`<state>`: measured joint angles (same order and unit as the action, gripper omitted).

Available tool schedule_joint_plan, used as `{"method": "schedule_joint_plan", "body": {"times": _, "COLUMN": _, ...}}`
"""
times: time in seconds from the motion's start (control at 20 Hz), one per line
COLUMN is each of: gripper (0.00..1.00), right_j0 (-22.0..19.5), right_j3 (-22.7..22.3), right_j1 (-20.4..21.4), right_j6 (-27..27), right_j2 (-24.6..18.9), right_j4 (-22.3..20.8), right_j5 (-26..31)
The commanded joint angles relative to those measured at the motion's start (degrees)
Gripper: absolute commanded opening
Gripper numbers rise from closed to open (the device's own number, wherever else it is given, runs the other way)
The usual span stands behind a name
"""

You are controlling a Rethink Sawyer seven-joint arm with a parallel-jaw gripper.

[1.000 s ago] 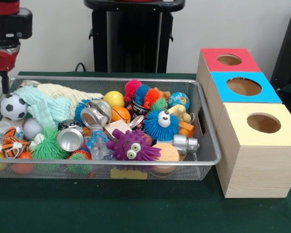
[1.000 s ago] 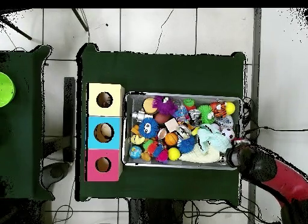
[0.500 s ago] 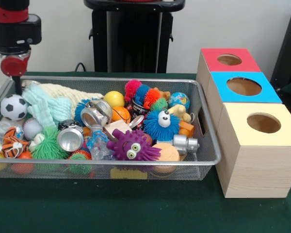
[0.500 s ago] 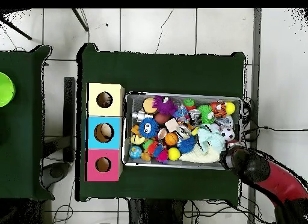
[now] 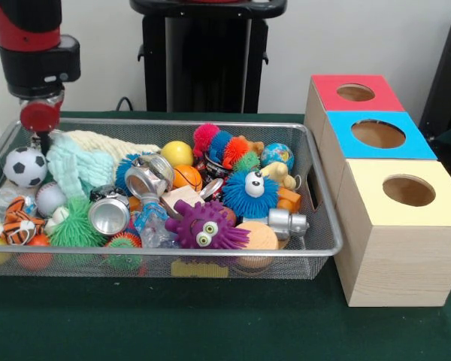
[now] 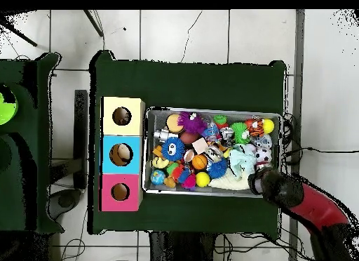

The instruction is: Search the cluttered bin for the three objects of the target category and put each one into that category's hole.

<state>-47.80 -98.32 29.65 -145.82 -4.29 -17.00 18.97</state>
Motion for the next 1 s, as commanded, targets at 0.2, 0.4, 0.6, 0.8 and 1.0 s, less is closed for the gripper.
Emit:
{"method": "schedule_joint_plan", "body": {"times": 0.2, "gripper": 0.00, "right_j0": -5.17, "right_j3": 6.81, "right_j1": -14.87, "right_j6": -0.77, "right_j2": -8.41, "right_j4": -0.72, "right_j5": -13.74}}
{"method": "schedule_joint_plan", "body": {"times": 0.4, "gripper": 0.00, "right_j0": -4.49, "right_j3": 9.93, "right_j1": -17.63, "right_j6": 0.44, "right_j2": -7.66, "right_j4": -1.94, "right_j5": -14.54}}
{"method": "schedule_joint_plan", "body": {"times": 0.6, "gripper": 0.00, "right_j0": -8.26, "right_j3": 9.40, "right_j1": -20.68, "right_j6": 2.50, "right_j2": -10.86, "right_j4": -2.12, "right_j5": -13.38}}
{"method": "schedule_joint_plan", "body": {"times": 0.8, "gripper": 0.00, "right_j0": -1.66, "right_j3": -4.50, "right_j1": -9.59, "right_j6": -8.89, "right_j2": -3.73, "right_j4": 1.77, "right_j5": -15.29}}
{"method": "schedule_joint_plan", "body": {"times": 1.0, "gripper": 0.00, "right_j0": 9.81, "right_j3": -13.25, "right_j1": -4.02, "right_j6": -20.27, "right_j2": 3.57, "right_j4": 8.25, "right_j5": -20.41}}
